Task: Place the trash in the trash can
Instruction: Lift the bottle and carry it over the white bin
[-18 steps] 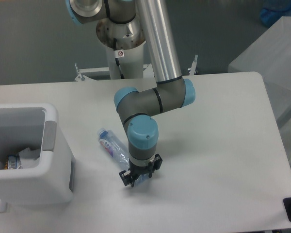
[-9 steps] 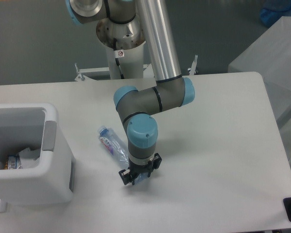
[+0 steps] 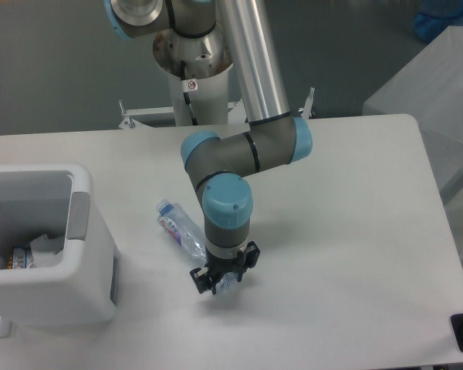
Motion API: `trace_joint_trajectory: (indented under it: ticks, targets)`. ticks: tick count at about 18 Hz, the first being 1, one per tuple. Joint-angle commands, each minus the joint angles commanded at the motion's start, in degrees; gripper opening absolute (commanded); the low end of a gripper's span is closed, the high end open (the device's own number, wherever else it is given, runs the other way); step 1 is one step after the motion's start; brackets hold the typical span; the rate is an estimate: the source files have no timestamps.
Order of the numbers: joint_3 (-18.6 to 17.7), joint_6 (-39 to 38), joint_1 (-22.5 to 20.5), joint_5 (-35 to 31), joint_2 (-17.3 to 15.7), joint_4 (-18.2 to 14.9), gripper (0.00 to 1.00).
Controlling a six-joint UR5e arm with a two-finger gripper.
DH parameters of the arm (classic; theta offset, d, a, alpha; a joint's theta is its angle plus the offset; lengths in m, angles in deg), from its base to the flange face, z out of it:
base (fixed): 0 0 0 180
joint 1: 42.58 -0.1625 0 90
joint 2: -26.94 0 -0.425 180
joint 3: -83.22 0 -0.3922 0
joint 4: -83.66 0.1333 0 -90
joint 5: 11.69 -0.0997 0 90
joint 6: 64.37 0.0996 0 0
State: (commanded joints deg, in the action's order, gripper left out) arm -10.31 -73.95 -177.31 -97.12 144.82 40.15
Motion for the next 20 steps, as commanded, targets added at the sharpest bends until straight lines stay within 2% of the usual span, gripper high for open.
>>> trace_joint_trajectory:
  ticks: [3,5,8,13,16,20]
  targets:
    - [3.7,0.9,-0.5,0.2,-4.5,0.4,0.63]
    - [7.0,2.5,-0.3,0.2,-6.2,0.4,0.63]
    - [12.3,2.5,0.4,0.4,-6.7,1.2,0.63]
    - [18.4,3.0,1.8,1.2,-7.8,7.0,0.63]
    - [20.5,3.0,3.4,1.3,-9.0,8.5,0.63]
    - [20.8,2.9,6.1,2.0,-11.3,9.1,0.63]
